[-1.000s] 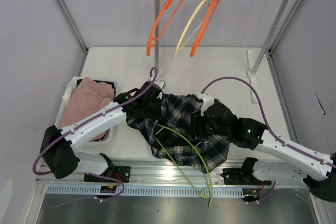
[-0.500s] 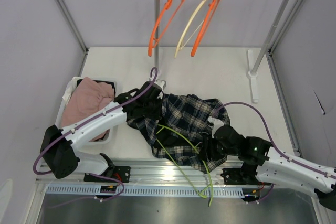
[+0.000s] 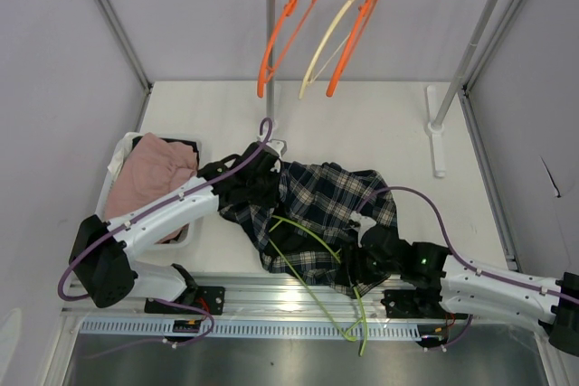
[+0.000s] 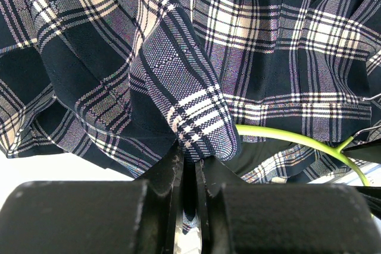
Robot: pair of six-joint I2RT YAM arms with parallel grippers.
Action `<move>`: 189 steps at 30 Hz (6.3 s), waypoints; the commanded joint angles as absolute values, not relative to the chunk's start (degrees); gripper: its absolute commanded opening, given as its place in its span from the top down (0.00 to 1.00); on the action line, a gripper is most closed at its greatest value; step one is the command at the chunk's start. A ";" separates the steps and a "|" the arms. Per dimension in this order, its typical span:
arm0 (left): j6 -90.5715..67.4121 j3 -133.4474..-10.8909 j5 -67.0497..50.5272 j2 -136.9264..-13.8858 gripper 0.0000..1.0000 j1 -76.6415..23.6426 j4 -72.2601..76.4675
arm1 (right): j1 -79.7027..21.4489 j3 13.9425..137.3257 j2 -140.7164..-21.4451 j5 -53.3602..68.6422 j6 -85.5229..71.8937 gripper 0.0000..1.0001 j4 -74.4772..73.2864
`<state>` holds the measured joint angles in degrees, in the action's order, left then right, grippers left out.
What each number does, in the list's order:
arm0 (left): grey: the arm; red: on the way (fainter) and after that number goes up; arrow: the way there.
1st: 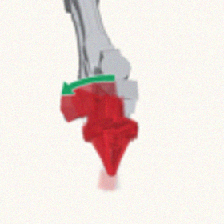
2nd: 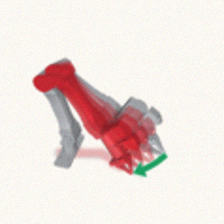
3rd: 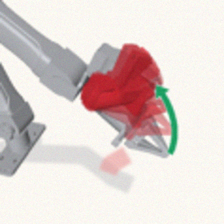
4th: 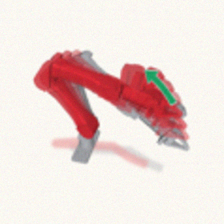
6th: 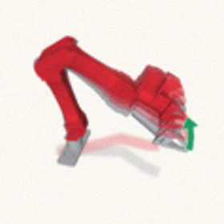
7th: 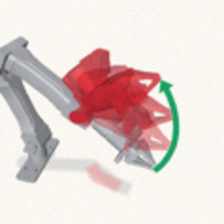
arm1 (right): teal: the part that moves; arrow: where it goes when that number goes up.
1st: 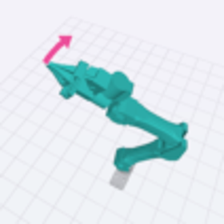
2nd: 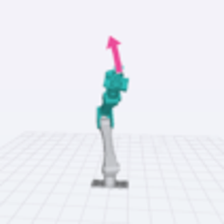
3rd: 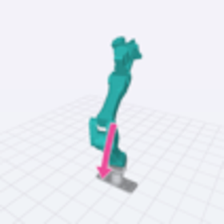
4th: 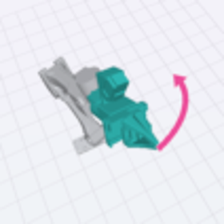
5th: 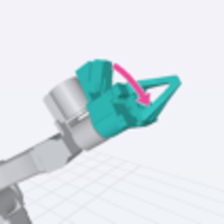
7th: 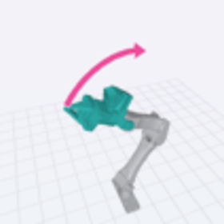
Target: Place the skirt on the hanger
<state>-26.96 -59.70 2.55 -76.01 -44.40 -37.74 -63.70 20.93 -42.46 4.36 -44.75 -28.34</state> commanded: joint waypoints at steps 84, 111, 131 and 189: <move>-23.19 -67.42 14.67 -59.51 0.40 -50.79 -49.75 | -89.30 42.71 -48.16 -47.81 -21.09 1.00 -17.49; -33.92 -61.44 41.57 -74.53 0.34 -67.32 -49.22 | -86.31 45.79 -48.34 -45.53 -20.74 1.00 -21.01; -35.51 -78.75 36.04 -71.64 1.00 -68.82 -61.70 | -88.59 49.92 -55.18 -53.96 -19.60 1.00 -27.76; 7.91 -69.79 -5.27 -62.84 0.29 -57.04 -33.50 | -88.86 43.51 -33.57 -43.77 -11.42 1.00 -19.34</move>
